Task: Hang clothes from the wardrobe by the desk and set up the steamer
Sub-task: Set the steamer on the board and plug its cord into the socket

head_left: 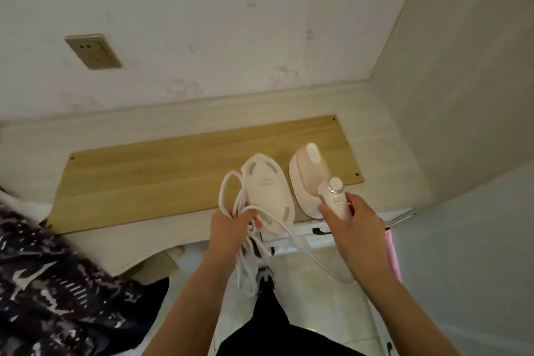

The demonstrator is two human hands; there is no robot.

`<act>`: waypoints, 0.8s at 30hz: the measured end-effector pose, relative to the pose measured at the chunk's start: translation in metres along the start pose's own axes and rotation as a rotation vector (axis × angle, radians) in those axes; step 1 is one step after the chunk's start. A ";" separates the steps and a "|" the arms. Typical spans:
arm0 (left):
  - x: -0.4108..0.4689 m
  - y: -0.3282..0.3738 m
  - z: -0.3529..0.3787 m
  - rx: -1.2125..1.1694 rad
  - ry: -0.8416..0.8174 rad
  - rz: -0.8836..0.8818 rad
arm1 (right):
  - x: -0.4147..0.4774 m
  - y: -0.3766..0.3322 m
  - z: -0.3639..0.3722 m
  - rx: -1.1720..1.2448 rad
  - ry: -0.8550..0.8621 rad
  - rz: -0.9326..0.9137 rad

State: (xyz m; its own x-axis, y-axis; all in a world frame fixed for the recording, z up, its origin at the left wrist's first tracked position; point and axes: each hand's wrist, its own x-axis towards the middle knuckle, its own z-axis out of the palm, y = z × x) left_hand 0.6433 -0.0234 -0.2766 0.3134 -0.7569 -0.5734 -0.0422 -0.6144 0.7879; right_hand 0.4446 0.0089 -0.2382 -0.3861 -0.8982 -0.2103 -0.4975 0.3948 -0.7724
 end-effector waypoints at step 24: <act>0.109 0.063 0.134 0.152 -0.192 -0.250 | 0.129 0.006 -0.011 0.001 0.160 0.163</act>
State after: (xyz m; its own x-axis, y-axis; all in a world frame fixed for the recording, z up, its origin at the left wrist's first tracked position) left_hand 0.5479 -0.1747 -0.3199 0.1479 -0.5977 -0.7879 -0.1316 -0.8015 0.5833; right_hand 0.3838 -0.1023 -0.2634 -0.5795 -0.7804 -0.2349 -0.4174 0.5318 -0.7368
